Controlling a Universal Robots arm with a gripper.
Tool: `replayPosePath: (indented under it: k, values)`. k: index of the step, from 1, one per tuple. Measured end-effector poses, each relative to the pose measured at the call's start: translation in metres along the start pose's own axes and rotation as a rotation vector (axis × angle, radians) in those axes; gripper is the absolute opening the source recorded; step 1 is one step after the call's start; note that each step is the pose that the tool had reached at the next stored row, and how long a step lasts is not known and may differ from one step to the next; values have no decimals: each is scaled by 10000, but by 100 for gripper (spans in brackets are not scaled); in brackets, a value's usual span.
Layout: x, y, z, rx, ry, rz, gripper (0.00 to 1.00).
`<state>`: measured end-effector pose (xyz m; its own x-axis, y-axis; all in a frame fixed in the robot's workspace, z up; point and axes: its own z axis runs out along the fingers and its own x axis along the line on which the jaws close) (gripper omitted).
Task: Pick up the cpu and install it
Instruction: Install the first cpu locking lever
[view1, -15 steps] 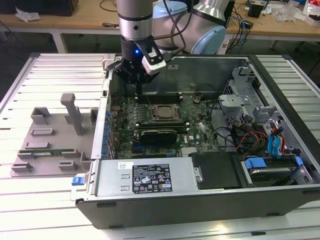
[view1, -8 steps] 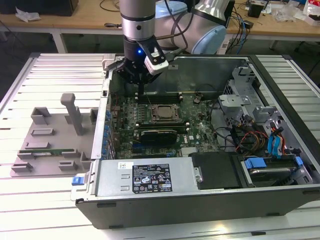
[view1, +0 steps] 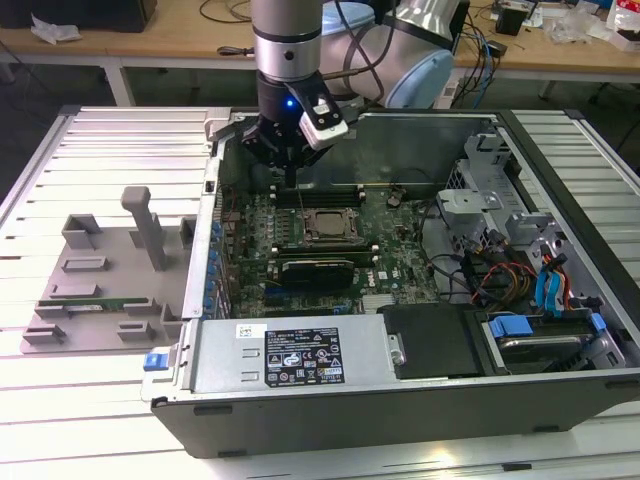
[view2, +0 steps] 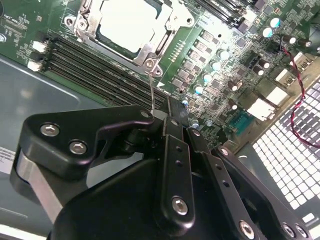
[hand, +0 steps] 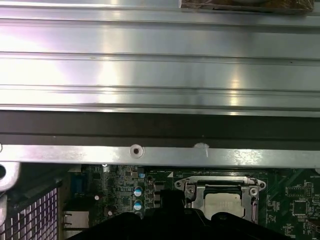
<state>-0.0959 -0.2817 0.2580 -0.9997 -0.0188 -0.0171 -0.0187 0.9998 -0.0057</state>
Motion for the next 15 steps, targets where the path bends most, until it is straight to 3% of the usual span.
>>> replayPosePath:
  k: [5, 11, 15]
  values:
    - [-59, -1, 3, 1, 1, 1, 11]
    - [-213, -4, 10, 1, 8, -1, 11]
    - [-268, -5, 24, -1, 11, 0, 11]
